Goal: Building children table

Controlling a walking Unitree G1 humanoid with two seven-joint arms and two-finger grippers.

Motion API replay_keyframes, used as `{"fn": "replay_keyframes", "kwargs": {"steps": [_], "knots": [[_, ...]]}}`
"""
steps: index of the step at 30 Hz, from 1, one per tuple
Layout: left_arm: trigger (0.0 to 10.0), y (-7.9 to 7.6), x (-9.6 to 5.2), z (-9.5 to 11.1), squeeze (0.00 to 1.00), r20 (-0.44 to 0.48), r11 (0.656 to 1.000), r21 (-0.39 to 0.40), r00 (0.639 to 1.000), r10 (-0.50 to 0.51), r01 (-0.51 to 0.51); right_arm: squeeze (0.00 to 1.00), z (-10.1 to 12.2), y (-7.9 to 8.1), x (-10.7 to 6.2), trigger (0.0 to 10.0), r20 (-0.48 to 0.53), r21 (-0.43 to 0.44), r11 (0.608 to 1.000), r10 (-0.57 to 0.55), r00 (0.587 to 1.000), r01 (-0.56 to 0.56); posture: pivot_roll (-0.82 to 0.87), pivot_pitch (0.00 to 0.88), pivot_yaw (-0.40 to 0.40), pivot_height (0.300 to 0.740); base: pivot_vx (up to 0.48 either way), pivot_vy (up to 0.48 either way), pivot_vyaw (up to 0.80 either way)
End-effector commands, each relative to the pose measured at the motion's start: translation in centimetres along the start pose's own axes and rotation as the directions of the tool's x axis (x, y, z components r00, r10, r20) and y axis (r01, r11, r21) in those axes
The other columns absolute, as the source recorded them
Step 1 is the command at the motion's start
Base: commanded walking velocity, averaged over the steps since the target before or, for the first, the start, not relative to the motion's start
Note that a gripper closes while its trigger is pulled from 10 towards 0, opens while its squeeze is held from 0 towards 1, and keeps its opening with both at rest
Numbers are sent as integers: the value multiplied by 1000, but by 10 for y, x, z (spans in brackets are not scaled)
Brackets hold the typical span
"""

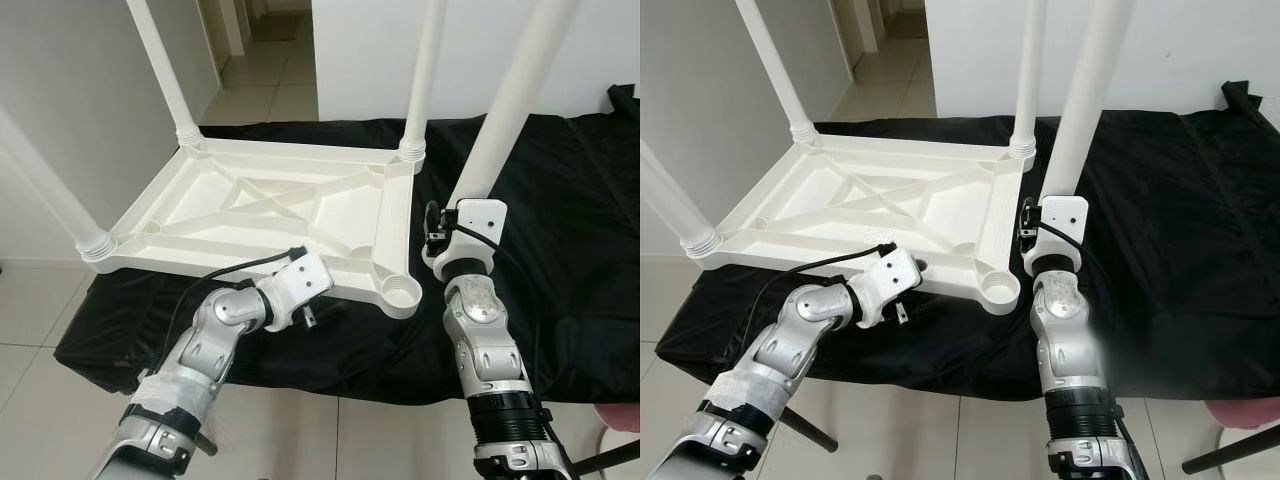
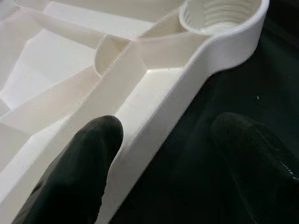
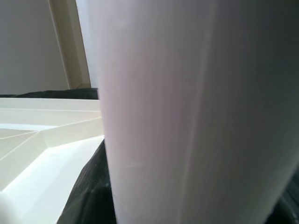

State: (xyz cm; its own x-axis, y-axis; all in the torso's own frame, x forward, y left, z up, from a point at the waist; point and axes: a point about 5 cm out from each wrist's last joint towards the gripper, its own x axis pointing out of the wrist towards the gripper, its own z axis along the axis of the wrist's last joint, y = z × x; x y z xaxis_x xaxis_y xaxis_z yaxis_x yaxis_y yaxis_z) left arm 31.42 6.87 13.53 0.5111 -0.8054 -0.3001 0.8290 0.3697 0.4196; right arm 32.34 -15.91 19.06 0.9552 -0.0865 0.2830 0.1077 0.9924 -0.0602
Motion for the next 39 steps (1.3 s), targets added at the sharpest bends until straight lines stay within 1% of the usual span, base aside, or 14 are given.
{"fn": "replay_keyframes", "kwargs": {"steps": [1, 3, 5, 9, 16, 17, 19, 20, 22, 32, 33, 34, 36, 39], "knots": [[10000, 2, 4, -15, 0, -85, 999, 7, 996, 36, -36, 0, 10, -2, 1, 10000, 44, 12, 1000, 0, 999, 0, -26, 37, 111, 740, 0, 0, 0], [10000, 2, 7, -18, 0, -104, 999, 7, 994, 42, -41, 0, 11, -3, 1, 10000, 48, 11, 1000, -6, 999, 5, -26, 37, 111, 740, 0, 0, 0], [10000, 2, 12, -22, 0, -141, 998, 35, 988, 56, -51, 0, 13, -6, 0, 10000, 55, 9, 1000, -18, 998, 18, -35, 43, 122, 740, 0, 0, 0], [10000, 1, 18, -21, 0, -150, 998, 46, 987, 55, -49, 0, 12, -8, -1, 10000, 53, 12, 999, -36, 998, 35, -47, 43, 139, 740, 0, 0, 0], [10000, -10, 38, 1, 0, -75, 999, 37, 997, -8, 11, 0, 10, -12, -6, 10000, 46, 12, 998, -63, 997, 63, -58, 41, 153, 740, 0, 0, 0], [10000, -10, 38, 1, 0, -75, 999, 37, 997, -8, 11, 0, 10, -12, -6, 10000, 46, 12, 998, -63, 997, 63, -58, 41, 153, 740, 0, 0, 0], [10000, -17, 47, 10, 0, -46, 999, 41, 998, -34, 36, 0, 10, -11, -5, 10000, 44, 14, 998, -67, 997, 66, -59, 43, 150, 740, 0, 0, 0], [10000, -17, 47, 10, 0, -46, 999, 41, 998, -34, 36, 0, 10, -11, -5, 10000, 44, 14, 998, -67, 997, 66, -59, 43, 150, 740, 0, 0, 0], [10000, -24, 54, 17, 0, -17, 998, 38, 998, -57, 57, 0, 11, -10, -5, 10000, 44, 14, 998, -60, 997, 59, -53, 54, 143, 740, 0, 0, 0], [10000, -40, 72, 39, 0, 54, 997, 9, 996, -77, 77, 0, 10, -9, -4, 10000, 36, 14, 999, -53, 998, 53, -40, 64, 140, 740, 0, 0, 0], [10000, -43, 77, 46, 0, 73, 997, 2, 994, -80, 80, 0, 10, -8, -4, 10000, 37, 18, 999, -51, 998, 50, -37, 64, 142, 740, 0, 0, 0], [10000, -43, 77, 46, 0, 73, 997, 2, 994, -80, 80, 0, 10, -8, -4, 10000, 37, 18, 999, -51, 998, 50, -37, 64, 142, 740, 0, 0, 0], [10000, -49, 85, 59, 0, 102, 996, 2, 991, -86, 86, 0, 10, -7, -4, 10000, 41, 28, 999, -48, 998, 47, -36, 66, 141, 740, 0, 0, 0], [10000, -51, 89, 68, 0, 124, 996, -1, 988, -89, 90, 0, 10, -6, -4, 10000, 40, 34, 999, -42, 998, 41, -36, 65, 140, 740, 0, 0, 0]]}}
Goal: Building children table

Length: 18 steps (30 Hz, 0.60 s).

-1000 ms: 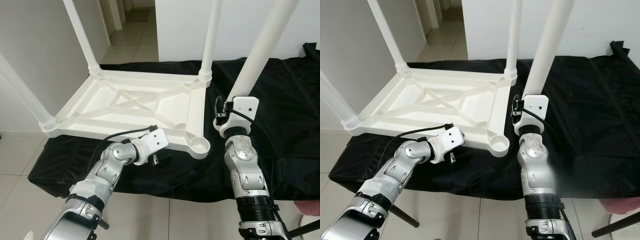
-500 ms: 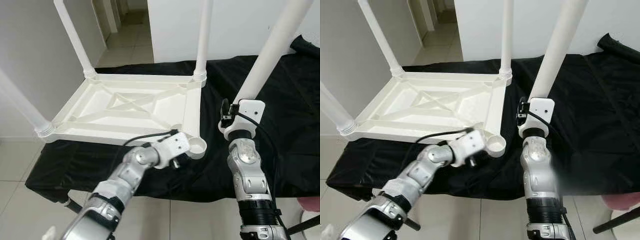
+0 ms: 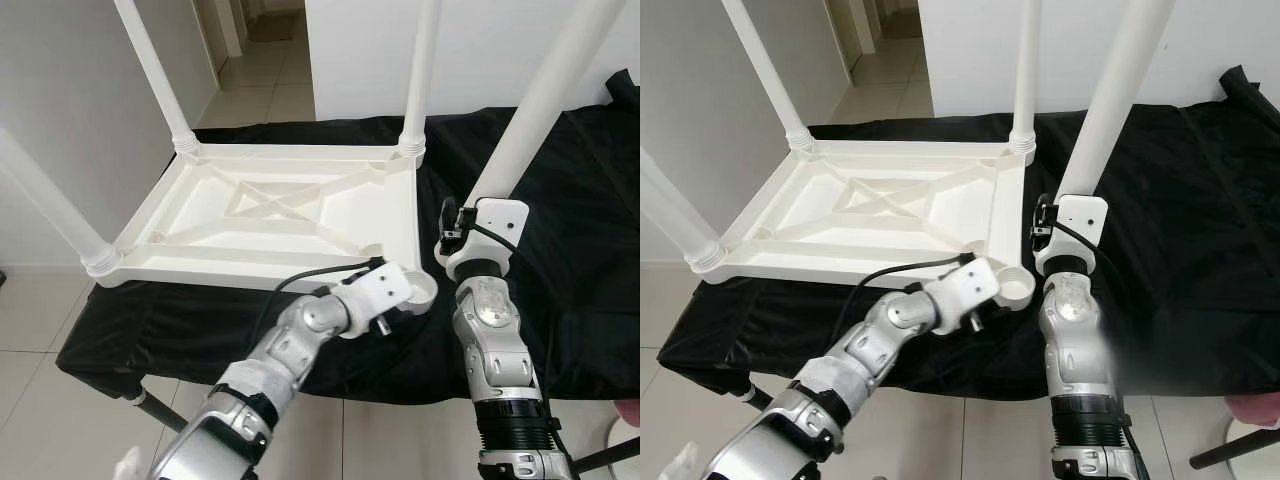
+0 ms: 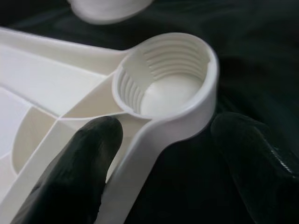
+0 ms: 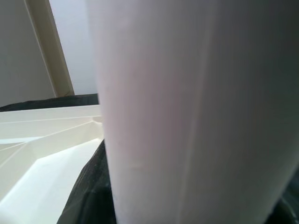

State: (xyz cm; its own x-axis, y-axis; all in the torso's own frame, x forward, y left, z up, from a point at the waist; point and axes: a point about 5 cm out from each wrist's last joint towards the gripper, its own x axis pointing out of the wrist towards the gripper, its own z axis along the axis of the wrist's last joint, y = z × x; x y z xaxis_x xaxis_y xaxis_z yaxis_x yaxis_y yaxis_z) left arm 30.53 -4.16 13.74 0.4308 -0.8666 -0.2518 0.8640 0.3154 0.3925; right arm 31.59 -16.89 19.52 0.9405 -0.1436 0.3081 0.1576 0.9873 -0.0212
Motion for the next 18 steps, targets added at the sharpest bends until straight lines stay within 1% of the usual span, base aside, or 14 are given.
{"fn": "replay_keyframes", "kwargs": {"steps": [1, 3, 7, 9, 10, 11, 12, 13, 14, 15, 16, 17, 18], "knots": [[10000, -3, 7, 14, 0, 41, 1000, 3, 999, -20, 20, 0, 4, 5, 0, 10000, 15, 12, 1000, 24, 1000, -24, -36, 65, 140, 740, 0, 0, 0], [10000, -2, 6, 15, 0, 44, 1000, 4, 999, -19, 18, 0, 3, 6, -1, 10000, 14, 12, 1000, 28, 1000, -28, -36, 65, 140, 740, 0, 0, 0], [10000, 13, -10, 6, 0, 31, 1000, 14, 999, 20, -20, 0, 3, 6, -1, 10000, 15, 20, 999, 46, 999, -46, -31, 58, 134, 740, 0, 0, 0], [10000, 15, -12, 5, 0, 30, 1000, 11, 999, 28, -28, 0, 3, 6, -1, 10000, 16, 22, 999, 48, 999, -48, -31, 58, 134, 740, 0, 0, 0], [10000, 20, -19, 3, 0, 34, 999, 16, 999, 40, -40, 0, 2, 6, -1, 10000, 14, 26, 998, 51, 999, -52, -26, 52, 128, 740, 0, 0, 0], [10000, 27, -29, 3, 0, 53, 998, -1, 996, 69, -69, 0, 3, 7, -1, 10000, 18, 29, 998, 59, 998, -60, -26, 49, 123, 740, 0, 0, 0], [10000, 27, -29, 3, 0, 53, 998, -1, 996, 69, -69, 0, 3, 7, -1, 10000, 18, 29, 998, 59, 998, -60, -26, 49, 123, 740, 0, 0, 0], [10000, 37, -42, 3, 0, 80, 993, -38, 990, 115, -112, 0, 5, 7, -2, 10000, 30, 27, 997, 71, 997, -72, -28, 47, 119, 740, 0, 0, 0], [10000, 37, -42, 3, 0, 80, 993, -38, 990, 115, -112, 0, 5, 7, -2, 10000, 30, 27, 997, 71, 997, -72, -28, 47, 119, 740, 0, 0, 0], [10000, 39, -45, 3, 0, 87, 991, -56, 988, 130, -125, 0, 6, 7, -3, 10000, 37, 23, 997, 76, 996, -76, -28, 47, 119, 740, 0, 0, 0], [10000, 43, -51, 3, 0, 101, 985, -101, 983, 152, -142, 0, 7, 8, -3, 10000, 47, 10, 996, 88, 995, -89, -29, 43, 114, 740, 0, 0, 0], [10000, 43, -51, 3, 0, 101, 985, -101, 983, 152, -142, 0, 7, 8, -3, 10000, 47, 10, 996, 88, 995, -89, -29, 43, 114, 740, 0, 0, 0], [10000, 46, -59, 4, 0, 124, 979, -132, 977, 175, -158, 0, 7, 9, -5, 10000, 57, 6, 994, 105, 993, -106, -33, 41, 109, 740, 0, 0, 0]]}}
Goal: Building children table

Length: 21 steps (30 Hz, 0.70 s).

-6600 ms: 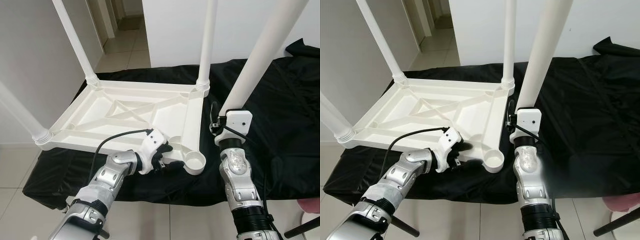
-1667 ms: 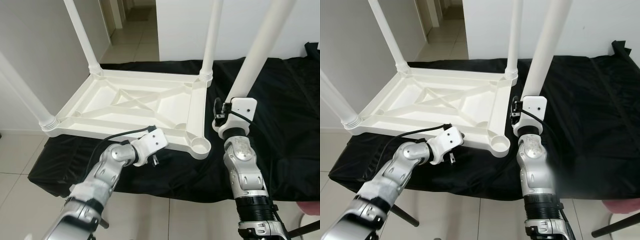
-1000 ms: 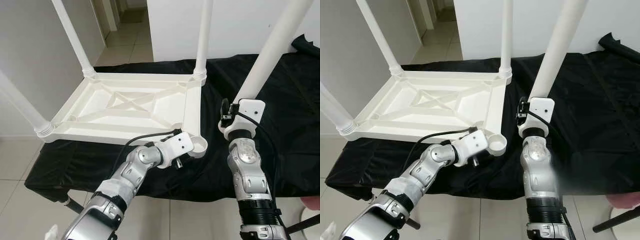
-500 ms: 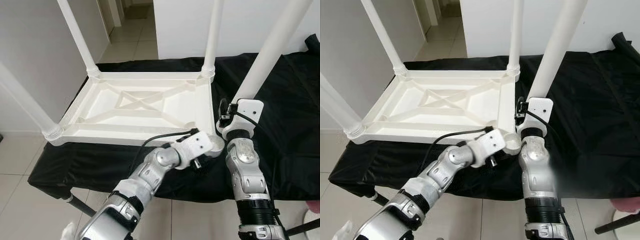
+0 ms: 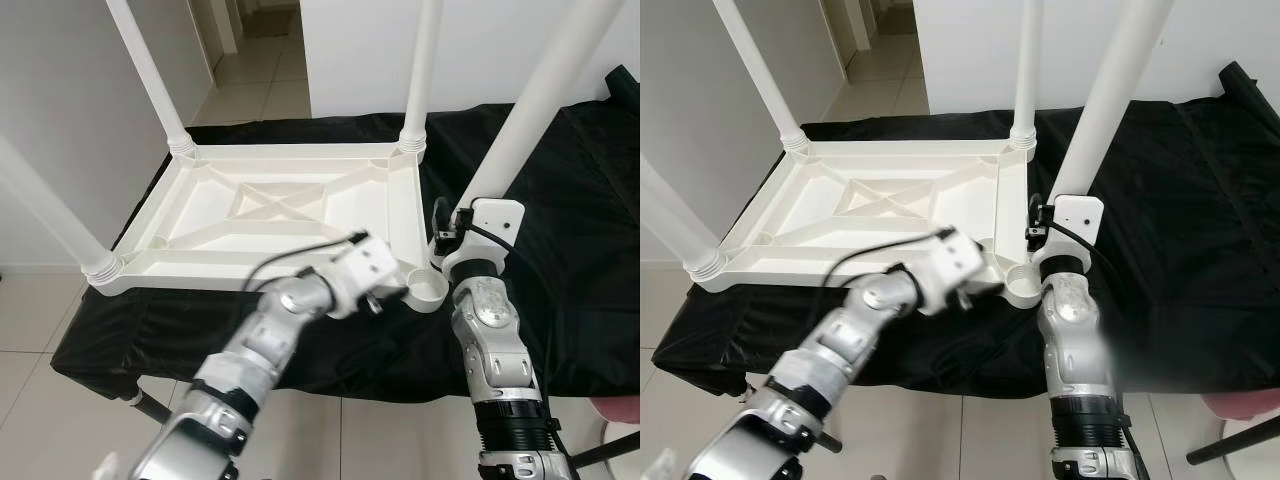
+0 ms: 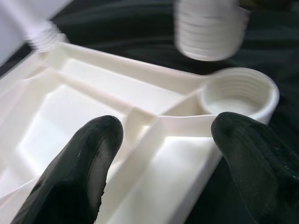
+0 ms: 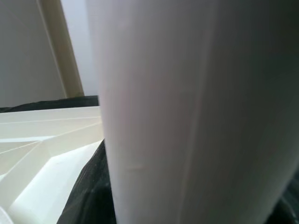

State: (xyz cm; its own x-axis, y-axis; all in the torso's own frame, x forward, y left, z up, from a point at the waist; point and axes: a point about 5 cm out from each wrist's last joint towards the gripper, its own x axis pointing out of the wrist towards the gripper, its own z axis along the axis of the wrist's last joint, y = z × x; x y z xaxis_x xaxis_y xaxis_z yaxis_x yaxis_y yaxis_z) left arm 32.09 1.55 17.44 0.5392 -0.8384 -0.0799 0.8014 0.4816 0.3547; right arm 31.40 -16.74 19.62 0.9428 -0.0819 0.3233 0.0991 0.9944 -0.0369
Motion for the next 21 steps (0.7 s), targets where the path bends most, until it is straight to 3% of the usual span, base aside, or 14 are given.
{"fn": "replay_keyframes", "kwargs": {"steps": [1, 9, 12, 21], "knots": [[10000, 4, -14, -1, 0, 44, 997, -76, 999, 26, -22, 0, 6, 8, -4, 10000, 44, 1, 998, 59, 997, -59, -34, 40, 102, 740, 0, 0, 0], [10000, 11, -32, -3, 0, 86, 984, -141, 988, 125, -113, 0, 4, 12, -7, 10000, 47, -7, 994, 114, 992, -113, -44, 17, 96, 740, 0, 0, 0], [10000, 17, -37, -2, 0, 74, 965, -168, 974, 214, -199, 0, 0, 15, -16, 10000, 32, -16, 988, 155, 987, -155, -36, 11, 88, 740, 0, 0, 0], [10000, 11, -43, 3, 0, 96, 967, -179, 975, 200, -180, 0, -25, 20, -35, 10000, -68, -13, 979, 204, 977, -206, -38, 0, 72, 740, 0, 0, 0]]}}
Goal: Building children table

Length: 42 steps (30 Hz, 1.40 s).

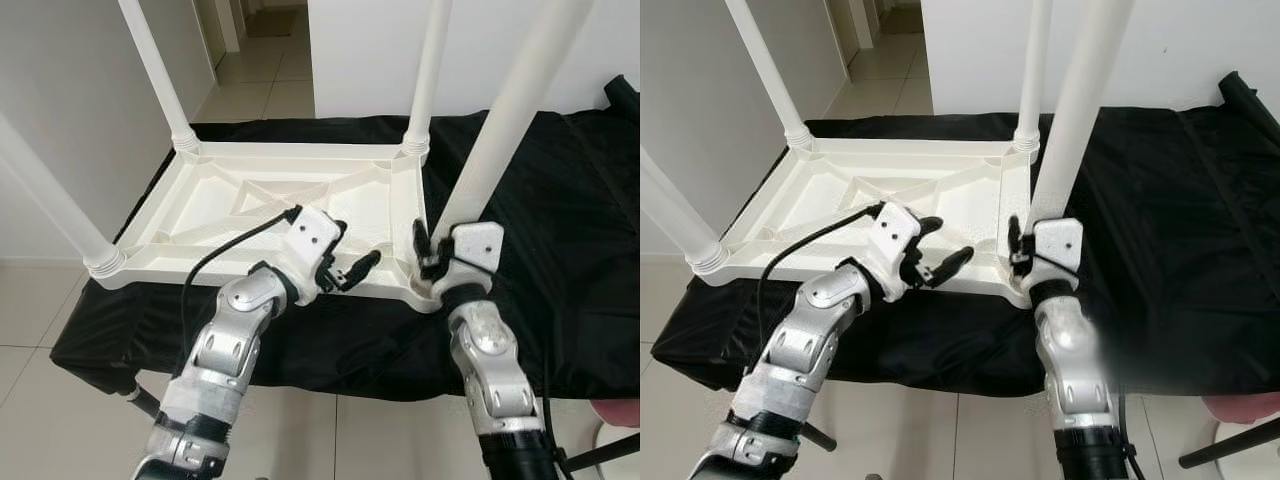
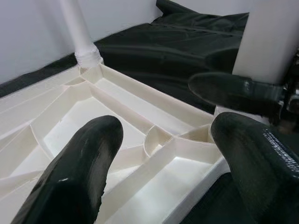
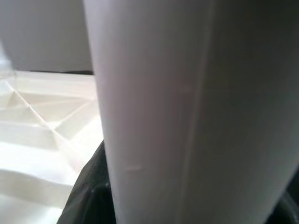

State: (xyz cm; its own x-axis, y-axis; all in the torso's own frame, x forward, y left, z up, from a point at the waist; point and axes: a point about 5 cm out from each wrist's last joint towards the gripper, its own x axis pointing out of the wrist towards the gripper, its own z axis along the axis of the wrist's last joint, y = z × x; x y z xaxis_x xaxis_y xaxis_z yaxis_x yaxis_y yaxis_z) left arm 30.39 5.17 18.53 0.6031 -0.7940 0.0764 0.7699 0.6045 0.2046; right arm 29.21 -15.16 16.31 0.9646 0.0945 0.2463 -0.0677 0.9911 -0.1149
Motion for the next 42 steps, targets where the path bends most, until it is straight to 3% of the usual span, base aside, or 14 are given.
{"fn": "replay_keyframes", "kwargs": {"steps": [1, 7, 13, 19, 20, 25, 28, 32, 36, 40, 42], "knots": [[10000, 3, -4, -2, 0, -5, 997, -8, 998, 70, -70, 0, -5, 6, -2, 10000, -12, 8, 1000, 22, 1000, -22, -38, 0, 72, 740, 0, 0, 0], [10000, -1, -8, -7, 0, -16, 998, -11, 998, 64, -64, 0, -19, 3, -5, 10000, -68, 1, 1000, 18, 998, -18, -38, 0, 67, 740, 0, 0, 0], [10000, -2, -10, -10, 0, -35, 998, -22, 997, 62, -62, 0, -27, 0, -6, 10000, -103, -79, 991, 103, 989, -111, -35, 0, 62, 740, 0, 0, 0], [10000, 0, -10, -7, 0, -39, 997, -11, 996, 80, -80, 0, -30, -2, 0, 10000, -143, -129, 968, 196, 970, -215, -33, 0, 61, 740, 0, 0, 0], [10000, 1, -10, -7, 0, -40, 996, -8, 995, 89, -90, 0, -33, -2, 2, 10000, -163, -147, 951, 247, 955, -272, -33, 0, 59, 740, 0, 0, 0], [10000, 3, -10, -6, 0, -41, 995, 7, 994, 101, -100, 0, -37, -2, 4, 10000, -201, -174, 922, 312, 929, -347, -33, 0, 59, 740, 0, 0, 0], [10000, 4, -11, -6, 0, -43, 995, 7, 994, 102, -102, 0, -39, -1, 3, 10000, -214, -163, 916, 330, 920, -366, -30, 0, 54, 740, 0, 0, 0], [10000, 6, -9, -4, 0, -40, 993, 18, 992, 116, -116, 0, -42, 0, 1, 10000, -229, -70, 915, 373, 899, -397, -27, 0, 53, 740, 0, 0, 0], [10000, 6, -9, -4, 0, -41, 993, 19, 992, 116, -115, 0, -43, 0, 0, 10000, -231, -33, 914, 386, 893, -403, -28, 0, 54, 740, 0, 0, 0], [10000, 7, -9, -4, 0, -45, 993, 31, 992, 116, -115, 0, -44, -8, 5, 10000, -238, 72, 940, 342, 909, -335, -29, 0, 58, 740, 0, 0, 0], [10000, 7, -9, -4, 0, -46, 993, 32, 992, 116, -115, 0, -44, -10, 5, 10000, -241, 80, 942, 335, 911, -326, -29, 0, 58, 740, 0, 0, 0]]}}
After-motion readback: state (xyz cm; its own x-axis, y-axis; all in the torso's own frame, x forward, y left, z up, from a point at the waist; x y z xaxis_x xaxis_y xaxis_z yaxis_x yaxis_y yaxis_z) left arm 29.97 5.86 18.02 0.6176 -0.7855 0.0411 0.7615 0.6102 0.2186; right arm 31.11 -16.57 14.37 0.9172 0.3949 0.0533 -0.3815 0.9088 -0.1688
